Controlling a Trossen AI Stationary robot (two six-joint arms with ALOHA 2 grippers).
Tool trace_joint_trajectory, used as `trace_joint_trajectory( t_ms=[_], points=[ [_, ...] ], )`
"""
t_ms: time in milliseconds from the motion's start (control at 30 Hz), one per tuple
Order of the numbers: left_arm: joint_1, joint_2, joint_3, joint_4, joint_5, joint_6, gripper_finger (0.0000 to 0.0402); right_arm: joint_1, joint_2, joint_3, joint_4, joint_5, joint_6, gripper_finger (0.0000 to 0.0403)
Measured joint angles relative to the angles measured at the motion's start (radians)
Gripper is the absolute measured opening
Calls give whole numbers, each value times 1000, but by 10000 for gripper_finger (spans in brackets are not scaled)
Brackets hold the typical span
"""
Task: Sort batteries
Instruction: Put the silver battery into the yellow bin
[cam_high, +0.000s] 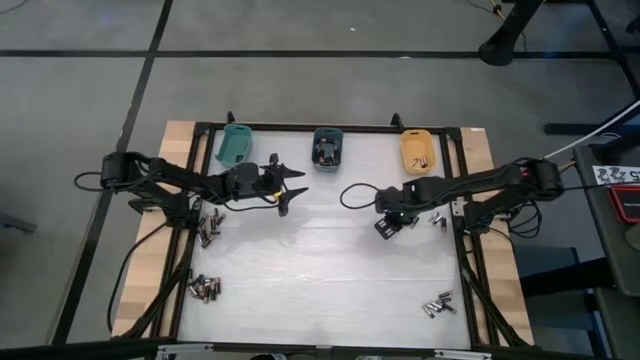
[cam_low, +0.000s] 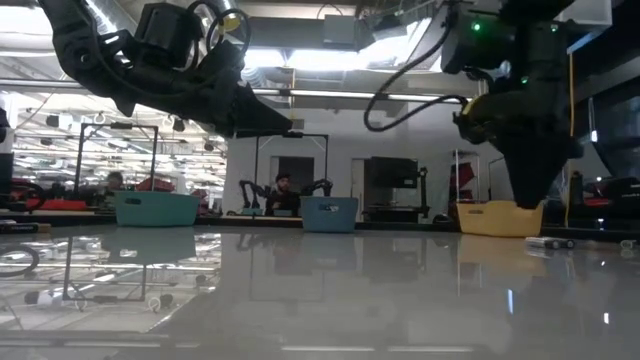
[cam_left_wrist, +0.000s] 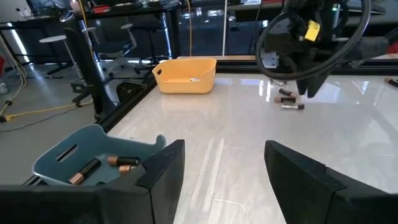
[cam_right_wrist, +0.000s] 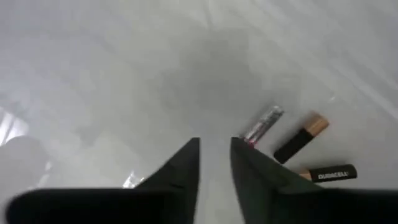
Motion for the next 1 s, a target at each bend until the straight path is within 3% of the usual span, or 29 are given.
trace_joint_trajectory(
  t_ms=[267,467,567,667,900,1000],
  points=[
    [0,0,0,0,0,0,210,0,67,-2,16,89,-12,247],
    [0,0,0,0,0,0,210,0,142,-2,112,86,-30,270],
    [0,0,0,0,0,0,210,0,199,1,137,85,-42,255],
    [0,0,0,0,0,0,210,0,246,4,145,70,-56,215],
    [0,0,0,-1,0,0,210,1,265,14,182,64,-111,31],
    [0,0,0,-3,0,0,210,1,269,52,162,70,-148,26]
  ],
)
